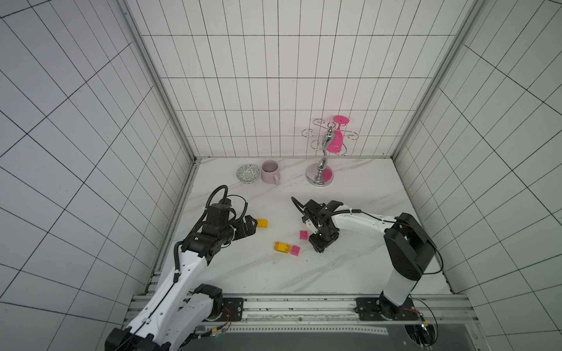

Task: Assemble the letter s with lego
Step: Pick up the lego brick from the center of the board.

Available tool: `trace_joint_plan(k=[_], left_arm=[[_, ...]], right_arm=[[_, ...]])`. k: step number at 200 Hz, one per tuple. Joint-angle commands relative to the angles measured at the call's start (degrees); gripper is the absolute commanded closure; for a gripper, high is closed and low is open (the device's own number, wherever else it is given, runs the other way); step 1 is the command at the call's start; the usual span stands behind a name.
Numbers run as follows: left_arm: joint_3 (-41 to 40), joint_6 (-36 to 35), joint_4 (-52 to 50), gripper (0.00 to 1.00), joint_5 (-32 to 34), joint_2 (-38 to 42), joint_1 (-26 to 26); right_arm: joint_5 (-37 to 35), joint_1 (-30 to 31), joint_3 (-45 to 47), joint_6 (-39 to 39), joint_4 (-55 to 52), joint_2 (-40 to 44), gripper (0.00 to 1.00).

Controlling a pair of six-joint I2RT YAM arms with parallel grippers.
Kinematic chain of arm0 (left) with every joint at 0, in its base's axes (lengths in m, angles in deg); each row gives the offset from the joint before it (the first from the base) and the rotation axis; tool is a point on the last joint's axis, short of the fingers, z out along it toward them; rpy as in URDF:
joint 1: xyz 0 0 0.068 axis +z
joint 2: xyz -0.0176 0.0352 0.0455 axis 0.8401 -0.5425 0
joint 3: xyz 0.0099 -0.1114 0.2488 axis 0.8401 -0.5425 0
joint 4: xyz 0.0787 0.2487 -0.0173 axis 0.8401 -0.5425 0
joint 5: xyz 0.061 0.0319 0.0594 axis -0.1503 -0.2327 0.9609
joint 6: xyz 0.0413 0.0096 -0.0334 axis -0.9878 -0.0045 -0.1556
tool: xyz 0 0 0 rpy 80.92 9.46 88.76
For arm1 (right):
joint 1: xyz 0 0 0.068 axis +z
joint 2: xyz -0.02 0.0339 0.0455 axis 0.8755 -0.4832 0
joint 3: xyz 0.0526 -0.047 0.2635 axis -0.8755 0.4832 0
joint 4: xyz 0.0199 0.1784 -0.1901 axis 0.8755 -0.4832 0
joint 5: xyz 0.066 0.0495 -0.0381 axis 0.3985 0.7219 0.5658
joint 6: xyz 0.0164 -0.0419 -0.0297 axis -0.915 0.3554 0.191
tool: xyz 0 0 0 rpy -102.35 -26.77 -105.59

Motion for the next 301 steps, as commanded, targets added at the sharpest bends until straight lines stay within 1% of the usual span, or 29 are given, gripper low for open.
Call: trace_joint_plan(k=[1,71,88,108,132,154,186,197,215,234,256,286,301], left_arm=[[0.33,-0.08,0.86,0.01,0.32,0.33,0.07],[0.25,-0.05,0.95,0.01,0.13,0.14,0.07],[0.24,0.02,1.02,0.01,0.05,0.0,0.02],[0.24,-0.06,1.04,0.01,0.06,-0.11,0.07],[0.25,-0.02,1.04,0.01,0.06,-0.12,0.07],[0.25,-0.07,1.04,0.01,0.14,-0.12,0.07],[0.24,-0.05,0.95,0.01,0.23,-0.12,0.05],[0.24,-0.05,1.04,0.01,0.13,-0.12,0.07],[0.26,-0.06,1.01,0.01,0.22,-0.12,0.07],[0.33,-0.05,0.93,0.01,0.22,0.15,0.07],[1.06,0.08,-0.13,0.01,1.31,1.32,0.07],[2.43,0.04,-1.07,0.01,1.28,4.72,0.21],[2.48,0.05,-0.53,0.01,1.67,7.82,0.37]], right_arm=[[0.67,-0.28,-0.05,0.87,-0.03,-1.06,0.47],[1.37,-0.29,1.19,0.56,0.1,-0.92,0.48],[1.9,-0.24,1.77,0.38,0.06,-0.26,0.47],[2.4,-0.19,2.21,0.22,-0.07,0.63,0.42],[2.56,-0.13,2.5,0.17,-0.16,0.93,0.43],[2.13,-0.19,2.6,-0.13,0.12,0.79,0.47],[0.97,-0.2,1.93,-0.32,0.32,0.52,0.61],[0.72,-0.19,1.8,-0.32,0.32,0.55,0.64],[0.24,-0.2,1.87,-0.15,0.15,0.75,0.64],[-0.23,-0.12,1.92,-0.14,0.01,1.02,0.67],[-0.58,0.51,0.19,-0.8,-0.72,3.26,0.67],[-0.37,3.22,-7.02,0.06,-5.08,4.37,0.67],[1.63,5.49,-10.94,2.1,-7.14,3.39,0.66]])
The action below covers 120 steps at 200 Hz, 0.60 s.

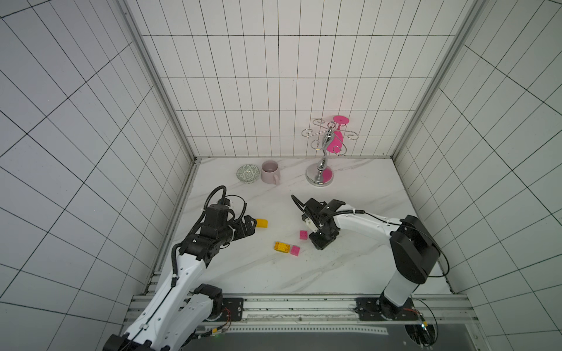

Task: Assemble the letter s with lego
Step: Pick up the lego brick from the center of the board, then assemble the lego brick with the lego brick.

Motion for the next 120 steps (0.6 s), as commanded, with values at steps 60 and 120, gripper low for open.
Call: trace_joint_plan(k=[60,120], left_arm=[[3.04,-2.83,0.66,0.01,4.53,16.12,0.51],[4.1,-6.76,-1.21,0.01,5.88,17.65,0.57]], right_arm=[[5.72,11.03,-20.7,9.36,-7.13,-9.14,0.66],[1.79,12.07,-25.24,17.3,-8.53,-16.07,0.67]])
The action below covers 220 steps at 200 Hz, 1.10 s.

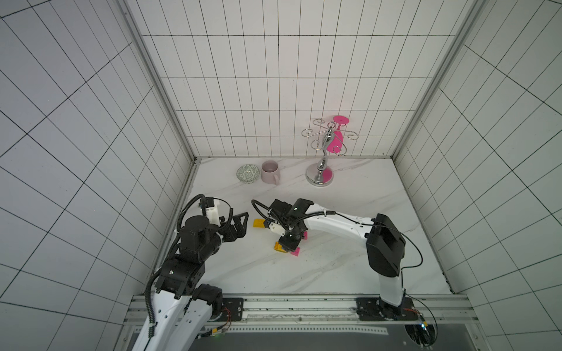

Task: Assemble the letter s with lego
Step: Assemble the lego brick with the lego brick.

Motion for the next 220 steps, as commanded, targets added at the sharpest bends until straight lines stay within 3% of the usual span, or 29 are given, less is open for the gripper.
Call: trace_joint_plan(k=[1,220], left_arm=[[1.38,-2.31,-1.11,0.01,1.87,1.45,0.26],[0.06,-2.81,-0.44,0.01,4.29,5.65,0.27]], right_arm=[[-2.19,0.2,-3.86,5.7,-3.71,-1.51,0.67],[-1.53,0.86,-8.48,8.29,-5.19,-8.98,0.67]])
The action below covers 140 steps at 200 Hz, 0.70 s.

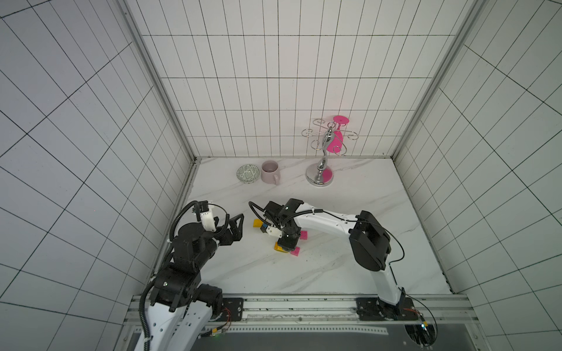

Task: Assemble the letter s with lego
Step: Assemble the lego brick with the lego brick.

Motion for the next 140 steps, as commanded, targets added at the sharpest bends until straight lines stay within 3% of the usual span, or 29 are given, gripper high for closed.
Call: trace_joint_plan(k=[1,140], left_arm=[[0.06,-0.74,0.57,0.01,1.25,0.68,0.18],[-0.11,-0.39,0.19,0.01,2.97,1.59,0.22]], right_arm=[[0.72,0.65,-2.84,0.79,-2.06,-1.88,0.66],[0.32,2.11,0.84,6.88,-1.73,-2.81,0.64]])
